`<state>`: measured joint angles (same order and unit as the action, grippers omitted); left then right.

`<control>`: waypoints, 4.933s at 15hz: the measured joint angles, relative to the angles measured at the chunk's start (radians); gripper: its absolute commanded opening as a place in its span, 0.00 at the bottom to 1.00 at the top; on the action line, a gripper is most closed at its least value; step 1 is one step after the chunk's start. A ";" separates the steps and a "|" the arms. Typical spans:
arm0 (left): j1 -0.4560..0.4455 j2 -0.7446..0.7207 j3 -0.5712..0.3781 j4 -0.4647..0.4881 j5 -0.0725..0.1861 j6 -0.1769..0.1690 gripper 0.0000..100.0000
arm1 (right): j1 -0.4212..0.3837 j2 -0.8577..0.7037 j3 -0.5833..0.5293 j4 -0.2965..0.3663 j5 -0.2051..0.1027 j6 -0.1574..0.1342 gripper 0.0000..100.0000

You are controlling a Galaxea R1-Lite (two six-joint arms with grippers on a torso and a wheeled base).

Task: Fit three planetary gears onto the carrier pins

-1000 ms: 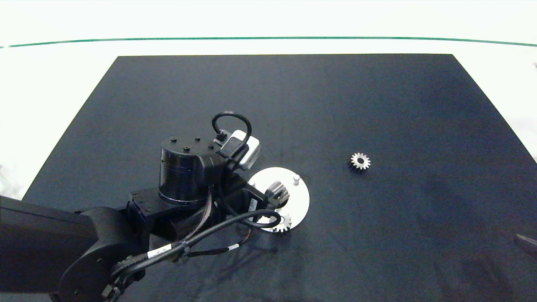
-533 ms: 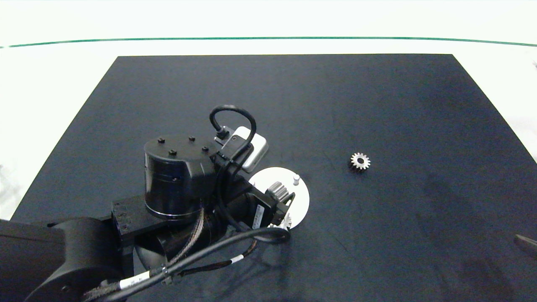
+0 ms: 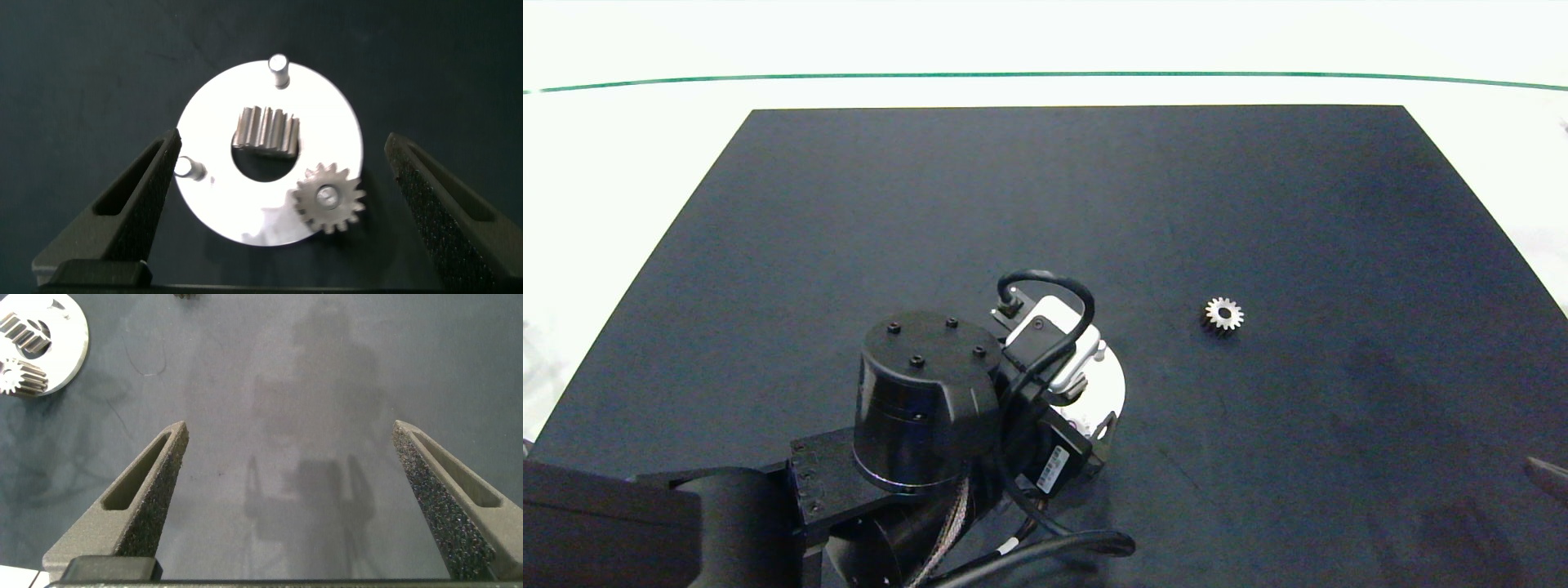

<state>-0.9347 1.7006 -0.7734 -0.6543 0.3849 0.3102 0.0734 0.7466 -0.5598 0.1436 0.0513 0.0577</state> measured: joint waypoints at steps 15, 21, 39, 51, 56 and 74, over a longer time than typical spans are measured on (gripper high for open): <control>0.032 -0.017 -0.116 0.284 0.011 0.119 1.00 | 0.001 -0.004 0.006 0.000 0.009 0.026 1.00; -0.058 -0.024 -0.236 0.437 0.011 -0.019 1.00 | 0.000 -0.007 0.000 0.000 0.009 0.026 1.00; 0.030 0.148 -0.334 0.414 0.011 0.031 0.98 | 0.000 -0.018 0.003 0.000 0.017 0.042 1.00; 0.063 0.139 -0.357 0.510 0.011 0.041 0.74 | 0.000 -0.021 0.003 0.000 0.017 0.041 1.00; 0.055 0.141 -0.376 0.518 0.011 0.039 0.63 | 0.000 -0.021 0.003 0.000 0.017 0.042 1.00; 0.025 0.179 -0.396 0.523 0.015 0.019 0.28 | 0.000 -0.019 0.001 0.000 0.017 0.045 1.00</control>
<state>-0.9096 1.8800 -1.1689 -0.1309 0.3996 0.3294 0.0734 0.7272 -0.5585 0.1432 0.0683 0.1023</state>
